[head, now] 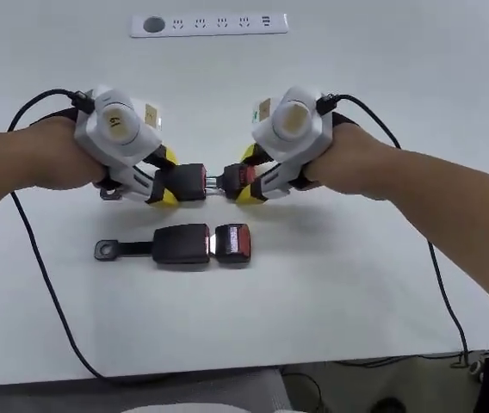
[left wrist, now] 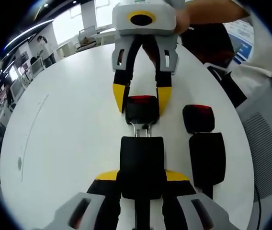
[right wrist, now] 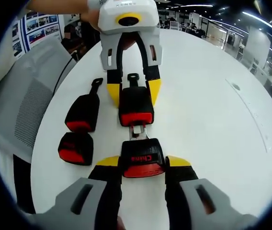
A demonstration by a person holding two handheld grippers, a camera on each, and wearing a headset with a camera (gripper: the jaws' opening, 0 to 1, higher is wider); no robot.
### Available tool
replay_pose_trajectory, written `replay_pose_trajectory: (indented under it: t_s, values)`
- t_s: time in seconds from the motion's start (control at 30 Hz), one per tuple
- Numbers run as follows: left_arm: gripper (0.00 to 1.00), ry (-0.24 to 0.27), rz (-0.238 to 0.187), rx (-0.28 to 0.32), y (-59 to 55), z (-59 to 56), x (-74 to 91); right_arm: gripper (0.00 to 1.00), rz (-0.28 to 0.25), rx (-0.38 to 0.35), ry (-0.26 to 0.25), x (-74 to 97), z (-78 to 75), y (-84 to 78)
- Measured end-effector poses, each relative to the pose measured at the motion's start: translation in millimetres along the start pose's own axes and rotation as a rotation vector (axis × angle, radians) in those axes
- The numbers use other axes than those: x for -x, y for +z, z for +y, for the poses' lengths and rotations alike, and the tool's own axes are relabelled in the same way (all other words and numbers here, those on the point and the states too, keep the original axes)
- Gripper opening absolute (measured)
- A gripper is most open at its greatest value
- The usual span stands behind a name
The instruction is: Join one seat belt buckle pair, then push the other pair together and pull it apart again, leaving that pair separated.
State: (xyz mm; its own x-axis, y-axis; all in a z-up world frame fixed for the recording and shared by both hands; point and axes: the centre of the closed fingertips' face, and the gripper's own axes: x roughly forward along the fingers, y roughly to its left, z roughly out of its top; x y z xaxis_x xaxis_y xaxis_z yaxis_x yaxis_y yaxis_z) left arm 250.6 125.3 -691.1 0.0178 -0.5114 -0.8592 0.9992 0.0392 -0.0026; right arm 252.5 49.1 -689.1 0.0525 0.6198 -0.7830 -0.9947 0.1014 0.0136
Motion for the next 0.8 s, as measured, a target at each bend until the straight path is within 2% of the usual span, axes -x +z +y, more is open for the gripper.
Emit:
replay_pose_trajectory:
  t_s: [0.07, 0.13, 0.2, 0.37, 0.47, 0.67, 0.8]
  values:
    - [0.33, -0.001, -0.002, -0.001, -0.4, 0.1, -0.1, 0.33, 0.007, -0.027, 0.002, 5.4, -2.6, -5.9]
    - [0.33, -0.004, -0.003, -0.002, -0.4, 0.3, -0.1, 0.33, 0.030, -0.018, -0.018, 12.1, -8.3, -17.0]
    - [0.33, -0.005, 0.000, -0.003, 0.4, -0.2, 0.0, 0.33, 0.044, -0.017, -0.013, 19.8, -10.8, -28.2]
    - [0.33, -0.004, 0.005, -0.001, -1.8, 1.6, -0.4, 0.33, 0.096, -0.007, -0.023, 44.5, -11.9, -62.8]
    - [0.34, -0.003, 0.008, 0.001, -1.4, 1.2, -0.4, 0.33, 0.115, -0.012, -0.030, 53.3, -13.0, -77.1]
    - [0.34, -0.005, 0.022, -0.007, -0.5, 0.6, 0.1, 0.34, 0.159, -0.006, -0.027, 71.6, -9.2, -100.0]
    - [0.34, -0.004, 0.023, -0.007, 0.0, 0.1, 0.3, 0.34, 0.170, -0.025, -0.030, 79.6, -4.0, -109.1]
